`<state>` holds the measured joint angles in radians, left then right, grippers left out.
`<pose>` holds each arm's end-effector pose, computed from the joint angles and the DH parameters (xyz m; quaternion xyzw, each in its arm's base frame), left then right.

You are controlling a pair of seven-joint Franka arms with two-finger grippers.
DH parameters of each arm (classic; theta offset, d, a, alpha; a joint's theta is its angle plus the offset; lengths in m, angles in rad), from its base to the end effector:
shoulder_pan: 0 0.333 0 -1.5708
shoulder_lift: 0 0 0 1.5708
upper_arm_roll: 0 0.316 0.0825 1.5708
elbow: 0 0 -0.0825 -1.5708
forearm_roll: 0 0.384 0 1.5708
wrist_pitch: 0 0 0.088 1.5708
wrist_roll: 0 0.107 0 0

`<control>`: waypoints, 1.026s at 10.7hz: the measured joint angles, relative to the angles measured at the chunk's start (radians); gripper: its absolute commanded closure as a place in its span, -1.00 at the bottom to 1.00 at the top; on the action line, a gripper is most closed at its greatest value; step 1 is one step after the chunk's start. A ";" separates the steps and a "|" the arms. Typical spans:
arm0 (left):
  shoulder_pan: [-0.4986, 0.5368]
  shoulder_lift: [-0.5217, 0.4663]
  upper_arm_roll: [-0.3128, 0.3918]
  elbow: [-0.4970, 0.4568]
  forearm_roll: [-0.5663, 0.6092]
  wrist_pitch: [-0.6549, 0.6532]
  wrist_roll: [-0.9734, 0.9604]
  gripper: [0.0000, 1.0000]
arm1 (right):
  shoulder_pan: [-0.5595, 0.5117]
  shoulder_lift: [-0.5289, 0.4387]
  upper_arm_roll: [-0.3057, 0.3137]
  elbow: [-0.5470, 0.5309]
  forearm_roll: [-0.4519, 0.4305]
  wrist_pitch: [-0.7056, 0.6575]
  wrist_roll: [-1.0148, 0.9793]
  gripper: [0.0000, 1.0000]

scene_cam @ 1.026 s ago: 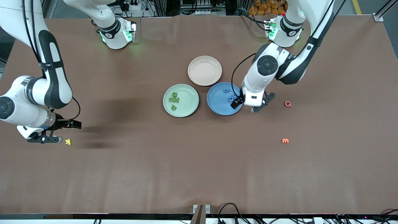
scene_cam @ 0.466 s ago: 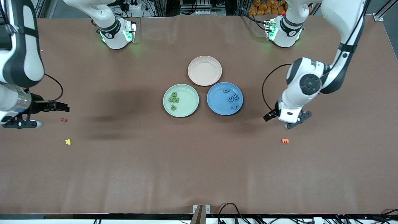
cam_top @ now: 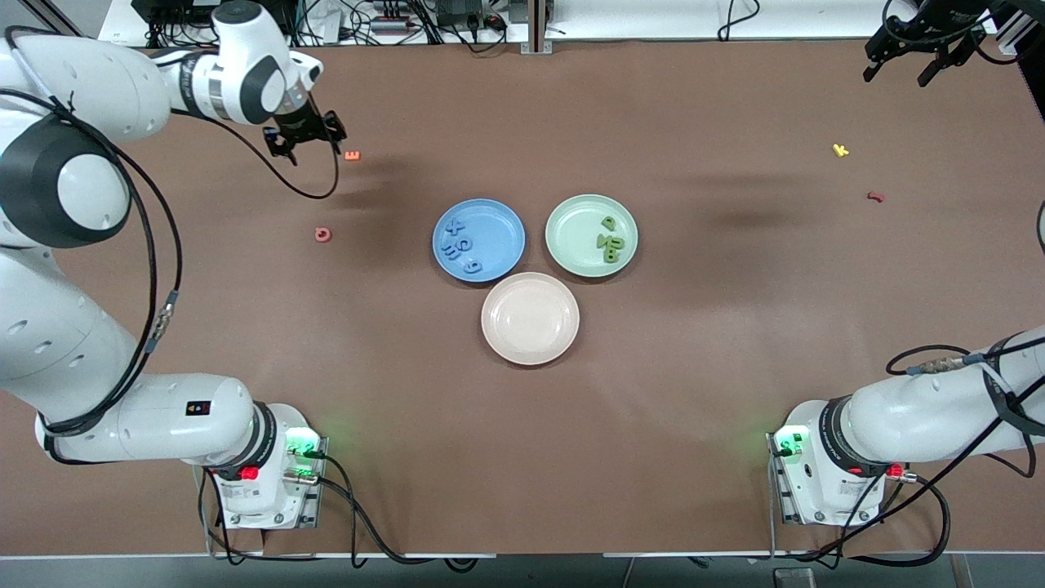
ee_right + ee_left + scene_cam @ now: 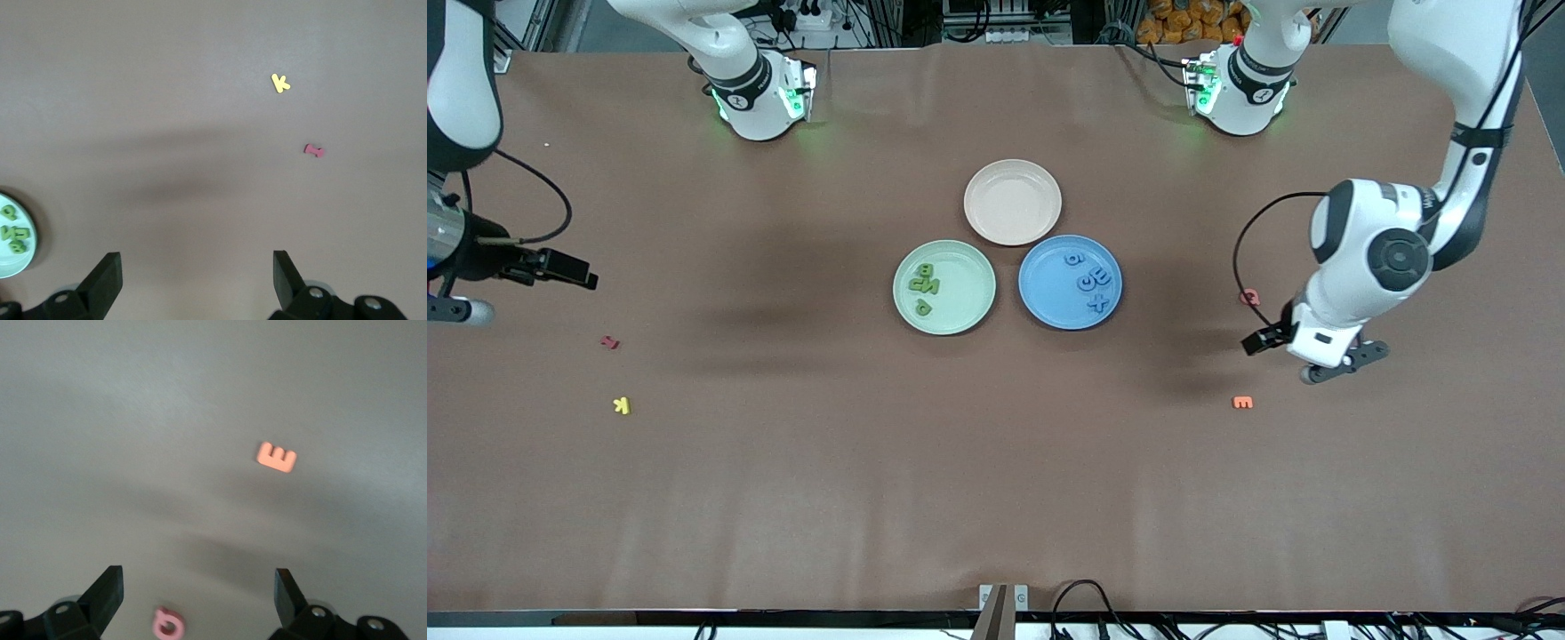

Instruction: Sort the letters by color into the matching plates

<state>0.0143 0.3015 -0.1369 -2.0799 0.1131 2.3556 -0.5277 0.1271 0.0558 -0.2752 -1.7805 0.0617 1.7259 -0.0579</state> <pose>0.5784 -0.0683 0.2812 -0.9862 -0.1642 0.0041 0.0217 0.5626 -0.0753 0.5080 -0.9969 0.0516 0.0514 0.0280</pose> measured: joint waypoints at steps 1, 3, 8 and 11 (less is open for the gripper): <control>0.003 -0.004 0.031 0.009 0.000 0.001 0.065 -1.00 | 0.002 -0.013 0.004 0.027 -0.002 -0.041 0.013 -1.00; 0.034 -0.027 0.066 0.026 -0.005 0.001 0.194 -1.00 | 0.005 -0.025 0.005 0.124 -0.003 -0.146 0.016 -1.00; 0.091 -0.168 0.087 0.103 -0.024 -0.186 0.356 -1.00 | 0.039 -0.027 0.006 0.299 -0.020 -0.290 0.028 -1.00; 0.097 -0.244 0.088 0.206 -0.064 -0.387 0.368 -1.00 | 0.042 -0.024 0.006 0.325 -0.030 -0.281 0.034 -1.00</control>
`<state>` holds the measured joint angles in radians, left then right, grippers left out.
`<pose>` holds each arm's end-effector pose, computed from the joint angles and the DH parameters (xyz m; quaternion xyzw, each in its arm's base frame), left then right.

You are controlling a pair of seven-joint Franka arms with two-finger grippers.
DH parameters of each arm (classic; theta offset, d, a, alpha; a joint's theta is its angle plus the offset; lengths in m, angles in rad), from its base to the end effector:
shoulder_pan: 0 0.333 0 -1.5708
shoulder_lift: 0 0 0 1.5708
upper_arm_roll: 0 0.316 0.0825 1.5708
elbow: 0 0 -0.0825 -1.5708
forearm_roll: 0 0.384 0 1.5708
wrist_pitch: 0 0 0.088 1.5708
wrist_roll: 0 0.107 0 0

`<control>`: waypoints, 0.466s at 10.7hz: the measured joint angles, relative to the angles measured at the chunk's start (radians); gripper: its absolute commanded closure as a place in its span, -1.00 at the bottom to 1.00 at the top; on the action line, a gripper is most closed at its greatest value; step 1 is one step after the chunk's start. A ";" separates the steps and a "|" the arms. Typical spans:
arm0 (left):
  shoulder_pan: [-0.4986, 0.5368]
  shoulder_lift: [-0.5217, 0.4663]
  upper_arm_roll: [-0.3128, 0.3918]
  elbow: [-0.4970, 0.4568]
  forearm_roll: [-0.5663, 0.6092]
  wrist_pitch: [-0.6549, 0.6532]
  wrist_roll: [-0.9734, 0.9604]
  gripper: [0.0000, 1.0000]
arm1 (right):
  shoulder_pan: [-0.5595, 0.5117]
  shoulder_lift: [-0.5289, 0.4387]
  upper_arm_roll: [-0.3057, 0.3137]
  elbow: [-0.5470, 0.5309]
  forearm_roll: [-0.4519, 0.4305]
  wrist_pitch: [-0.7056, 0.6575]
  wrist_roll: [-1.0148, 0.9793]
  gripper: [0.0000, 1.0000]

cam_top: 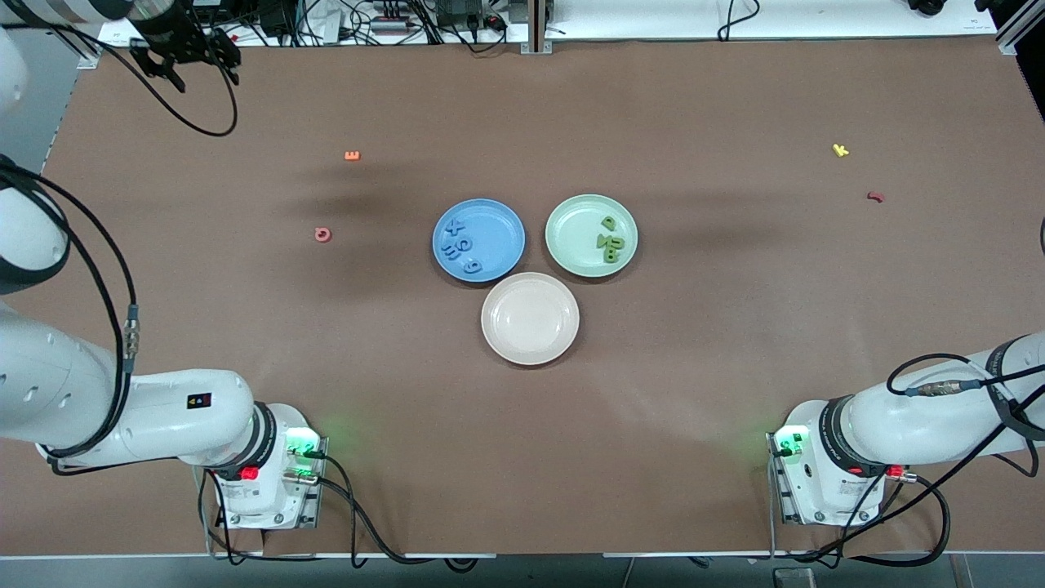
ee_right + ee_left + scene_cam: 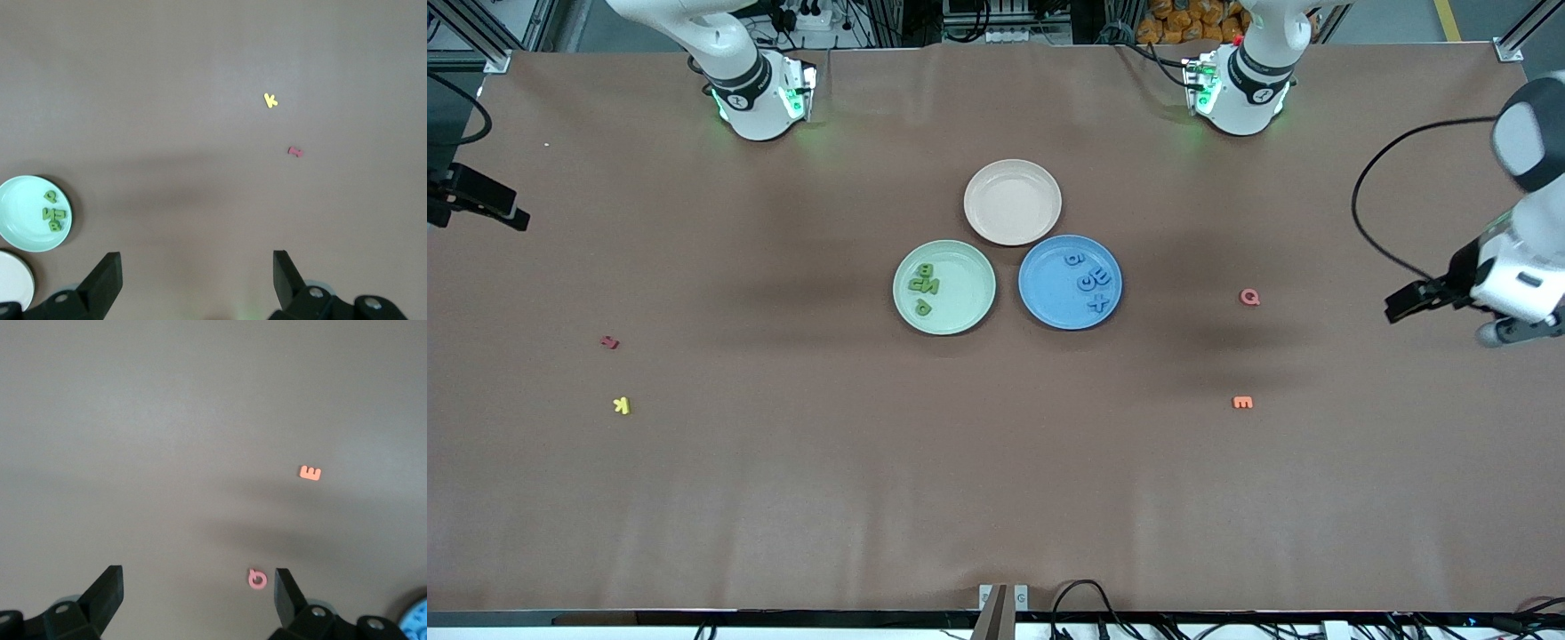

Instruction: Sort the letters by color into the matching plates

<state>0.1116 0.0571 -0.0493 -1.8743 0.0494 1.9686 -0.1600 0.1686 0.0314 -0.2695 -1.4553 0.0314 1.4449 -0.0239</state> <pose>0.5794 0.0398 0.4819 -0.9944 -0.1019 -0.0197 0.0206 0.5490 -0.0491 0.6508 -0.9990 0.0368 0.0196 0.0127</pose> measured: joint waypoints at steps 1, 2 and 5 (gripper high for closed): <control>0.000 -0.017 -0.001 0.038 -0.019 -0.067 0.001 -1.00 | 0.002 0.003 0.000 0.000 -0.001 0.030 0.014 -1.00; 0.000 -0.029 -0.002 0.081 -0.044 -0.134 0.001 -1.00 | 0.006 0.006 0.000 0.000 -0.001 0.066 0.036 -1.00; 0.000 -0.047 -0.010 0.184 -0.059 -0.259 0.001 -1.00 | 0.011 0.024 0.000 -0.001 -0.006 0.114 0.062 -1.00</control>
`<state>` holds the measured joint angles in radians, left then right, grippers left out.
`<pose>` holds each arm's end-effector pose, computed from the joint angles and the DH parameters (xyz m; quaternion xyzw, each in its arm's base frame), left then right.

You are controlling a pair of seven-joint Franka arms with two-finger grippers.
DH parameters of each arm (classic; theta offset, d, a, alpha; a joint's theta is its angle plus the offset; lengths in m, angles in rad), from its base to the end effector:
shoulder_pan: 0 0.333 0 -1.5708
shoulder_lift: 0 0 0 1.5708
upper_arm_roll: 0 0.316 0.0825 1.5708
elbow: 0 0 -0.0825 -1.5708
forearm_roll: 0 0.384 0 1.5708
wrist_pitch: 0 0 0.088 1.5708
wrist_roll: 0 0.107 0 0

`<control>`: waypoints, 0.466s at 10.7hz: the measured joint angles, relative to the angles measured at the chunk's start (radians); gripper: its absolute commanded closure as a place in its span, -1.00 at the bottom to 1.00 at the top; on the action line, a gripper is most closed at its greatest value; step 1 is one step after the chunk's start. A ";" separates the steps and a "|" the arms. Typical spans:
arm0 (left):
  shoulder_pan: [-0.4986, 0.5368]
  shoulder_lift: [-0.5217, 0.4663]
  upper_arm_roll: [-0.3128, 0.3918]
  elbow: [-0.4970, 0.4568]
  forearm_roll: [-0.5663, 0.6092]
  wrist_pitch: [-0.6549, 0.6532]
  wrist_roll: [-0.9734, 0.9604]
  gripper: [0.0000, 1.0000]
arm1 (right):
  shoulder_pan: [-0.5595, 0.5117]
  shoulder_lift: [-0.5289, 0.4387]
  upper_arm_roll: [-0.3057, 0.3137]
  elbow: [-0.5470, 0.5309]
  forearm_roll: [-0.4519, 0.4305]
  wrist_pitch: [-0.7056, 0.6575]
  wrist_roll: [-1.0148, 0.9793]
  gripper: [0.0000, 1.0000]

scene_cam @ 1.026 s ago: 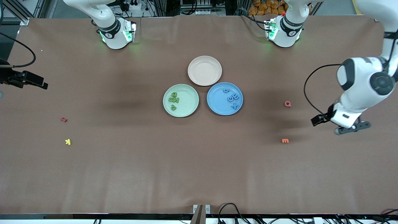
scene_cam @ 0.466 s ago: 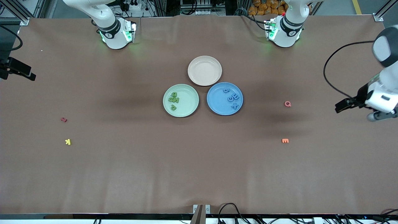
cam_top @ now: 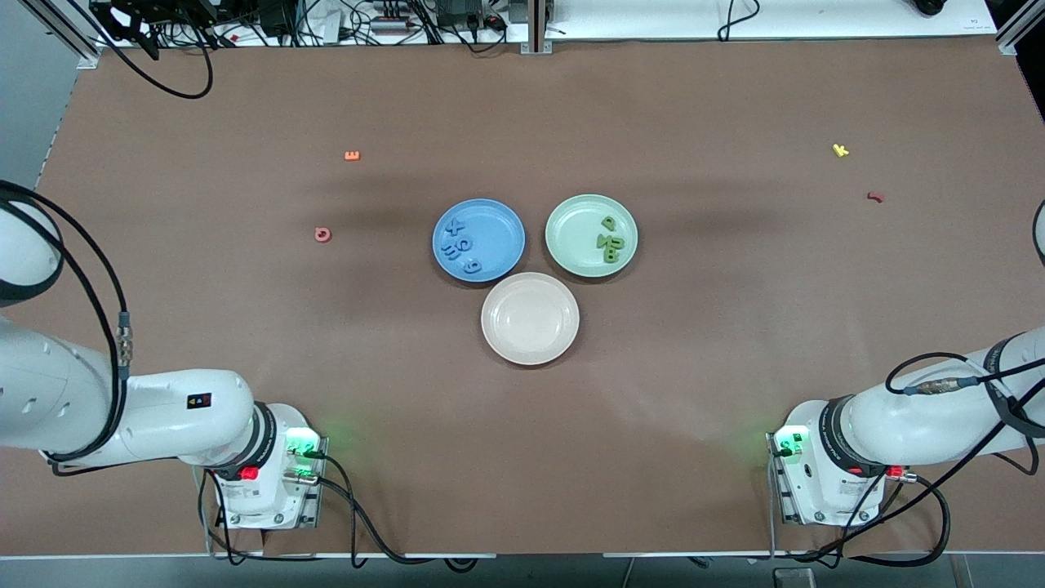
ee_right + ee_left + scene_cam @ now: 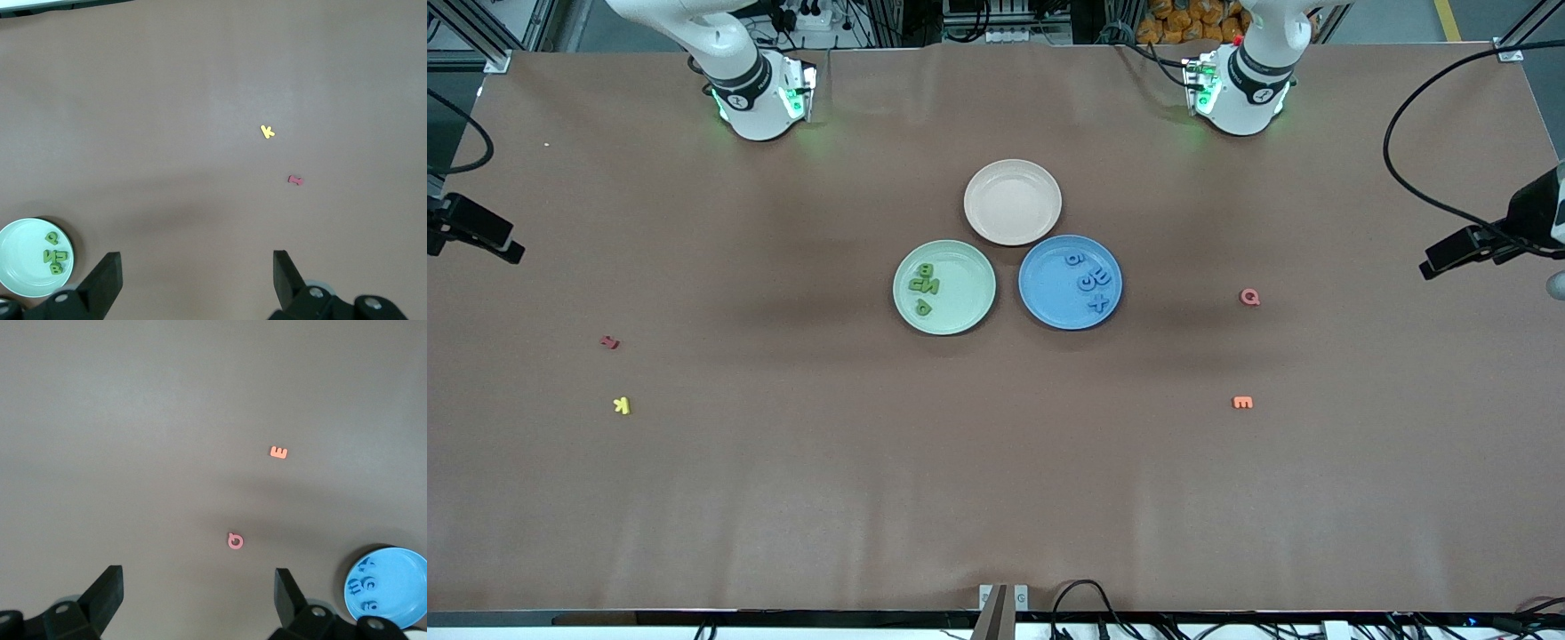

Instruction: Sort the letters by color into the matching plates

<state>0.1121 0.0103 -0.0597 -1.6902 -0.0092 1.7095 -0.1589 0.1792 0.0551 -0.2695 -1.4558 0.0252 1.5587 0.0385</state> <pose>0.5654 0.0289 0.5741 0.9943 0.1061 0.0042 0.0051 0.5689 -0.0439 0.6477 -0.9977 0.0635 -0.0250 0.0046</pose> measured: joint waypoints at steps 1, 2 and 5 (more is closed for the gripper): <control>0.000 -0.001 -0.006 0.021 -0.001 -0.025 0.000 -1.00 | 0.000 0.006 0.000 0.000 -0.001 0.003 0.001 -1.00; 0.002 -0.002 -0.016 0.047 -0.002 -0.049 0.000 -1.00 | 0.000 0.008 -0.001 0.000 -0.001 0.005 0.001 -1.00; 0.010 -0.005 -0.045 0.109 -0.002 -0.101 0.000 -1.00 | -0.017 0.008 0.012 0.003 -0.002 0.005 0.001 -1.00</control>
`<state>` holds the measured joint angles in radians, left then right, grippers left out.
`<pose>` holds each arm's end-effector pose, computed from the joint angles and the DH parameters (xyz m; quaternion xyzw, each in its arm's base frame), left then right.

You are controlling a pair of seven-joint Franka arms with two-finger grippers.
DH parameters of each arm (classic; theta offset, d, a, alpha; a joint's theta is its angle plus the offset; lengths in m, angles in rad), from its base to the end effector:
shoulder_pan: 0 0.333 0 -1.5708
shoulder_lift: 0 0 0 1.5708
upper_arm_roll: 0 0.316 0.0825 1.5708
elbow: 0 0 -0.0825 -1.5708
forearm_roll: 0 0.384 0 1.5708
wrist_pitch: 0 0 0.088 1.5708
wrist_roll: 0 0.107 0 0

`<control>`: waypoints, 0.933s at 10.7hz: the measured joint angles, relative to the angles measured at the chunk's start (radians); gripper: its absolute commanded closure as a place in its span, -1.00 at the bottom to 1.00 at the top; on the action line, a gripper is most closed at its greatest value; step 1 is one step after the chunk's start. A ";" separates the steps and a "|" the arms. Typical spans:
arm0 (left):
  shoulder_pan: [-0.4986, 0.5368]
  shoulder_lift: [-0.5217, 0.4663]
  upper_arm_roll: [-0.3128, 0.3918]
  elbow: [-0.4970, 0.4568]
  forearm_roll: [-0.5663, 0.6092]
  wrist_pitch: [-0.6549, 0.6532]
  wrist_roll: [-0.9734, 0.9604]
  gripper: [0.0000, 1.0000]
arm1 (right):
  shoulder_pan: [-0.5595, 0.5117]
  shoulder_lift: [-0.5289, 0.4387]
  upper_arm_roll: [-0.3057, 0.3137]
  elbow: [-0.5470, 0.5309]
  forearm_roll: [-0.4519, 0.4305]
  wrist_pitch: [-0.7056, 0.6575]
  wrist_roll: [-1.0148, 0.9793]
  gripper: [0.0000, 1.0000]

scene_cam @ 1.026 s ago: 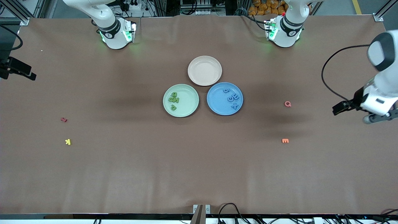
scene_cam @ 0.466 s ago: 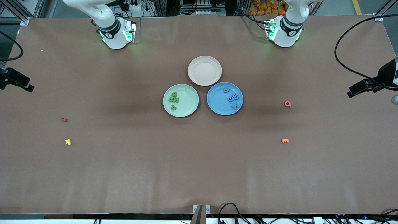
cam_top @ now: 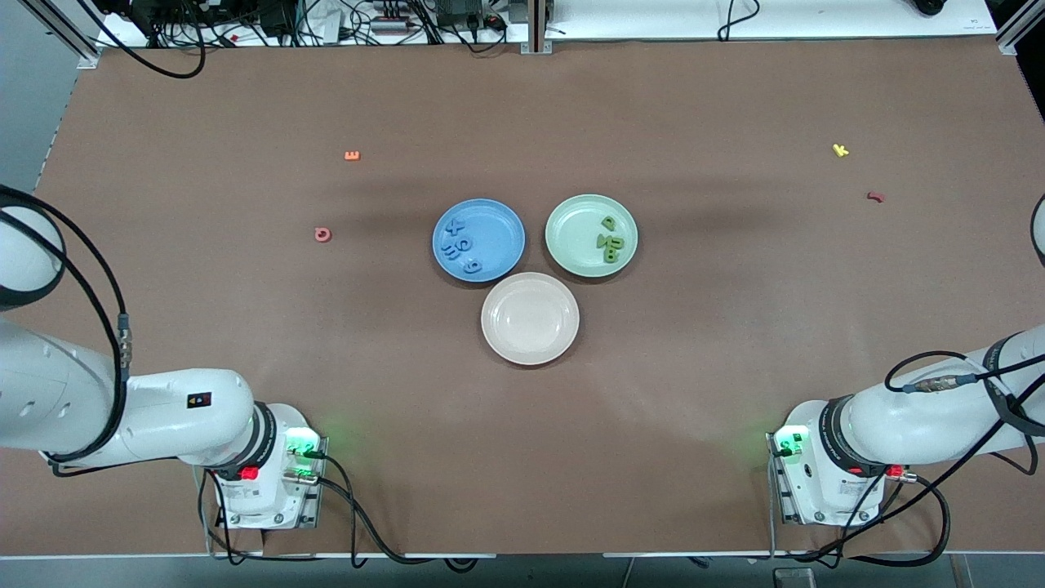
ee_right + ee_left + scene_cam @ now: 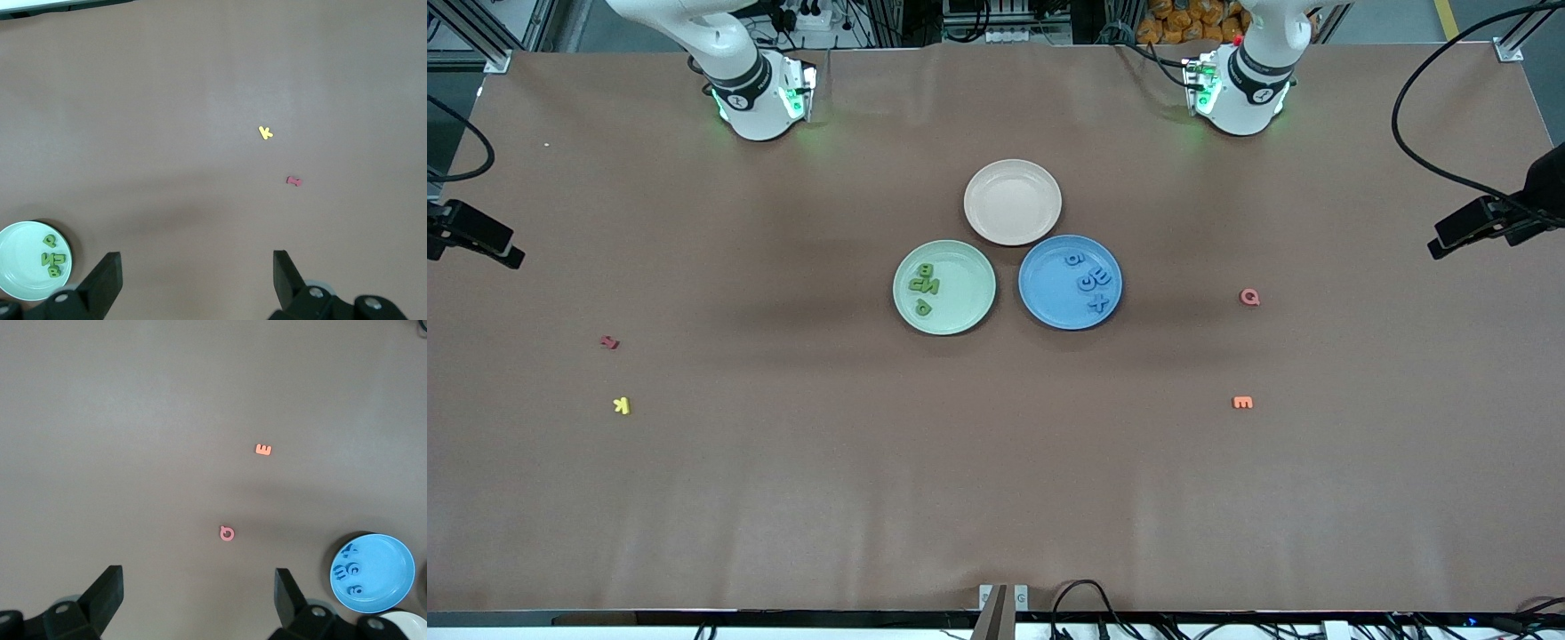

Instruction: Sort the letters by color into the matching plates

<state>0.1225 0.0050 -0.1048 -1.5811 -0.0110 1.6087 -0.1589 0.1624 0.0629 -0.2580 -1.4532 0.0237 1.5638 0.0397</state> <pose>0.5596 0.0089 0.6202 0.9960 0.0883 0.0109 0.0065 0.5716 -0.0469 0.6450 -0.9975 0.0668 -0.0250 0.0031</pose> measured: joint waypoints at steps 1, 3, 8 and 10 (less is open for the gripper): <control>0.001 -0.003 -0.002 0.008 0.000 -0.005 0.000 -1.00 | -0.042 0.000 0.043 0.000 0.000 0.000 0.000 -1.00; 0.021 -0.008 -0.023 0.015 0.000 -0.006 0.000 -1.00 | -0.093 0.000 0.104 0.000 -0.015 0.000 0.000 -1.00; 0.070 -0.010 -0.086 0.071 0.000 -0.060 0.000 -1.00 | -0.095 0.000 0.114 0.001 -0.024 0.001 0.000 -1.00; 0.048 -0.010 -0.087 0.089 0.000 -0.074 0.001 -1.00 | -0.096 0.000 0.115 0.001 -0.024 0.001 0.000 -1.00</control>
<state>0.1709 -0.0051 -0.1916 -1.4917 -0.0112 1.5350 -0.1574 0.0666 0.0630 -0.1434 -1.4526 -0.0006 1.5644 0.0396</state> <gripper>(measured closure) 0.000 0.000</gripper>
